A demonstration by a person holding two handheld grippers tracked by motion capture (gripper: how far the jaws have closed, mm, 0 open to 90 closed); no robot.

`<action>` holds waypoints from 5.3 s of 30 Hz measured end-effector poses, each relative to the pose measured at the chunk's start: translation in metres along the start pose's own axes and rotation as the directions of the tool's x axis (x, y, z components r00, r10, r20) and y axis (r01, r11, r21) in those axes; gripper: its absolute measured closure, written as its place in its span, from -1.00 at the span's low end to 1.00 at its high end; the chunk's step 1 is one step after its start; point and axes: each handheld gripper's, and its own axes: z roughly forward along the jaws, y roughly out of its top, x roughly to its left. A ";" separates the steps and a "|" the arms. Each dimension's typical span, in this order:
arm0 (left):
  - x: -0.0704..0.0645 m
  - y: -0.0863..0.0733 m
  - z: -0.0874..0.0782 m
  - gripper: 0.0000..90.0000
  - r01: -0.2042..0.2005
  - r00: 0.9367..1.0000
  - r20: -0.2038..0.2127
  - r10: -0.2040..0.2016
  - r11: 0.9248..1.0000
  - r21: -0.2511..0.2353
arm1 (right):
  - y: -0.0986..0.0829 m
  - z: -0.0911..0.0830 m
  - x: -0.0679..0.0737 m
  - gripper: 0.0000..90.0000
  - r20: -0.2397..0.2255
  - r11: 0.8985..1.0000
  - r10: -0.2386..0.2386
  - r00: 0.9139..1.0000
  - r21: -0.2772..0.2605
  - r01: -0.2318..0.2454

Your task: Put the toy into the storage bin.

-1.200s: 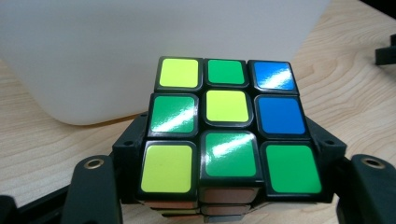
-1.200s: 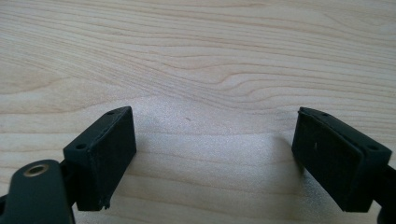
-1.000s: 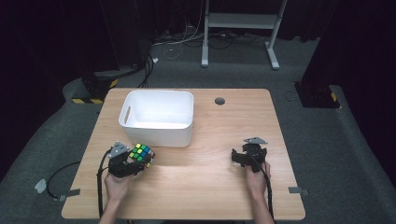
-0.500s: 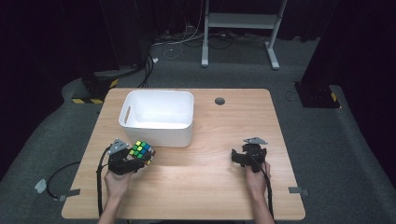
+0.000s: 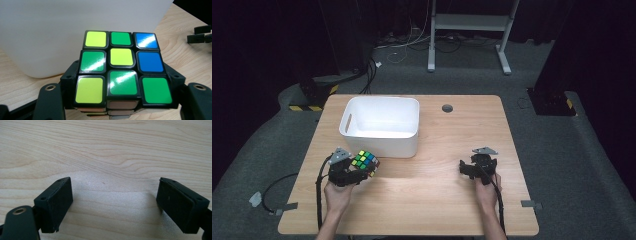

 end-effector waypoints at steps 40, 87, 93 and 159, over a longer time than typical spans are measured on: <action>0.001 0.034 -0.013 -0.25 -0.045 0.997 0.068 0.046 0.999 -0.011 | 0.000 0.000 0.001 -0.69 -0.006 1.000 -0.007 1.000 0.000 0.007; -0.004 0.093 -0.017 -0.25 -0.088 0.988 0.123 0.092 0.995 -0.043 | 0.000 0.000 0.001 -0.69 -0.014 1.000 -0.012 1.000 0.000 0.012; -0.007 0.101 -0.012 -0.25 -0.098 0.986 0.133 0.103 0.994 -0.039 | 0.000 0.000 0.002 -0.70 -0.014 1.000 -0.012 1.000 0.000 0.012; 0.005 0.177 0.007 -0.25 -0.128 0.989 0.064 0.132 0.990 -0.065 | 0.000 0.000 0.002 -0.69 -0.022 1.000 -0.018 1.000 0.001 0.018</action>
